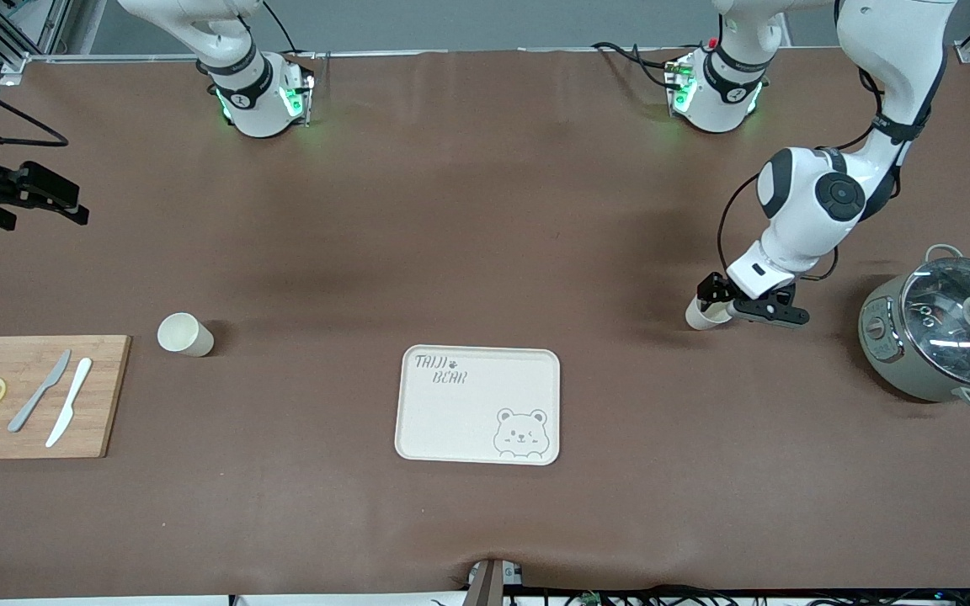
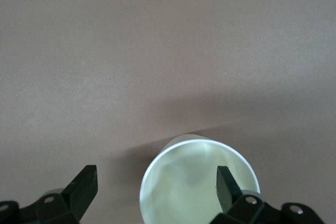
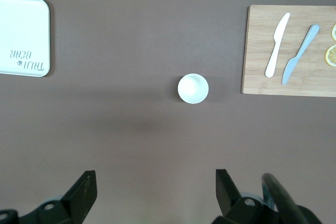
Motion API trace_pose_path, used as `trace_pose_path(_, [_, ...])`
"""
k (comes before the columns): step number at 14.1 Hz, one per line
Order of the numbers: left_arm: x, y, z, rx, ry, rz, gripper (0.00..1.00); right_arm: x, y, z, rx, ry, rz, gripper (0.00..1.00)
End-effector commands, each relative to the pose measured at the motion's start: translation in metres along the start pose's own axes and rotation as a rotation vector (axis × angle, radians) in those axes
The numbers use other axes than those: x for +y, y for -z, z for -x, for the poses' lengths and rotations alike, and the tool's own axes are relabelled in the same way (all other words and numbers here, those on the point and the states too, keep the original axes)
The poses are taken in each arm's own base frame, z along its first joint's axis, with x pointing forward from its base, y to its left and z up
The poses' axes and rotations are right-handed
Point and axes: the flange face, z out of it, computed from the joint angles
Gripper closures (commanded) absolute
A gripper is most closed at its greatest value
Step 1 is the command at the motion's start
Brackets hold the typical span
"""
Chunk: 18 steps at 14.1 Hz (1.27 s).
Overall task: Place white IKEA cup upright on tray with both arms
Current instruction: 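Close the left gripper around the white paper cup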
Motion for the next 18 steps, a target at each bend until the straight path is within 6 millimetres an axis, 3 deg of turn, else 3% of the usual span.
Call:
trace_pose_path(1, [-0.017,-0.005,0.002,0.008,-0.025,-0.017,0.00,0.001,0.002,-0.002,0.002,0.003,-0.013,0.00])
trace_pose_path(4, [-0.032,-0.008,0.006,0.005,-0.044,-0.037,0.00,0.001,0.001,-0.001,-0.007,0.003,-0.012,0.00])
trace_pose_path(7, [-0.031,-0.009,0.007,0.002,-0.035,-0.036,0.00,0.002,0.001,-0.001,-0.007,0.002,-0.013,0.00])
trace_pose_path(18, [-0.006,-0.009,0.003,0.007,-0.035,-0.026,0.00,0.004,0.000,-0.001,-0.015,-0.002,-0.013,0.00])
